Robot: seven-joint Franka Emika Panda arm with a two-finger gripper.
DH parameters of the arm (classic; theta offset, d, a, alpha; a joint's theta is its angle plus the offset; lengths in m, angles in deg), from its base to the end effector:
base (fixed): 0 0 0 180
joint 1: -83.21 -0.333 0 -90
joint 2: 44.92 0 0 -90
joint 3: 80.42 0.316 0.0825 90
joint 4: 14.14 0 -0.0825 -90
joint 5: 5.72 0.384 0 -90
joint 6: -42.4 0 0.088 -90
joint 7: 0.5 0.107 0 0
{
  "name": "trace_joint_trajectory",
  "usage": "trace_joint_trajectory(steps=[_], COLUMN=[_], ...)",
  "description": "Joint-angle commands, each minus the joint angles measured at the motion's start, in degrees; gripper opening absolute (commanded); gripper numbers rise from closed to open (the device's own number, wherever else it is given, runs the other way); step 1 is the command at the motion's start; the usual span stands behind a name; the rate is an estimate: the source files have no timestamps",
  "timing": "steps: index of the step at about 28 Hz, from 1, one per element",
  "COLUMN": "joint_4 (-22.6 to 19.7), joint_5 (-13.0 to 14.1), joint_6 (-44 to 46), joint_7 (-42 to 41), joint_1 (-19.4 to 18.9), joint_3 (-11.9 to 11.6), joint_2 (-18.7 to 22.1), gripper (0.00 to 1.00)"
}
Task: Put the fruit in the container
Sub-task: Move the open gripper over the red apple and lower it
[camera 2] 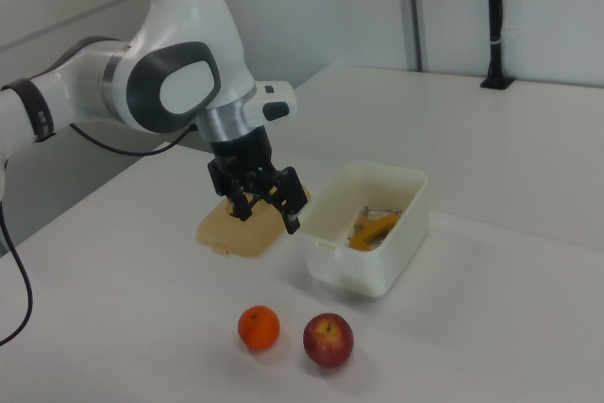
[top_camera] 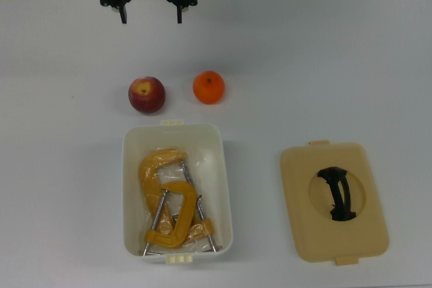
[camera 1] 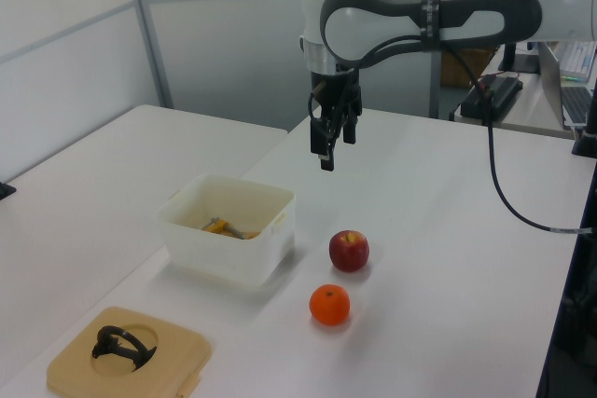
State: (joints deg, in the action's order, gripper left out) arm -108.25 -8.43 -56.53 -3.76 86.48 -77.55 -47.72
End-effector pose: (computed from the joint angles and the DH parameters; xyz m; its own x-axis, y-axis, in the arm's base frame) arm 0.5806 -0.0090 0.5766 0.9978 0.0570 0.0326 0.0555 -0.9974 0.0464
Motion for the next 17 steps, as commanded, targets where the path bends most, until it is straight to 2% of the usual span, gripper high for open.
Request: trace_joint_trajectory(steps=[1,6,12,17], joint_4=[-2.48,-5.03,-12.58,-14.09], joint_5=[0.26,0.34,0.17,0.17], joint_6=[2.33,-1.52,-12.93,-15.94], joint_7=[-2.44,-6.14,-6.23,-6.23], joint_1=[-0.28,-0.37,-0.28,-0.28], joint_3=[-1.81,-2.26,-2.35,-2.43], joint_2=[2.10,1.84,1.49,-0.88], gripper=[1.00,1.00,1.00,1.00])
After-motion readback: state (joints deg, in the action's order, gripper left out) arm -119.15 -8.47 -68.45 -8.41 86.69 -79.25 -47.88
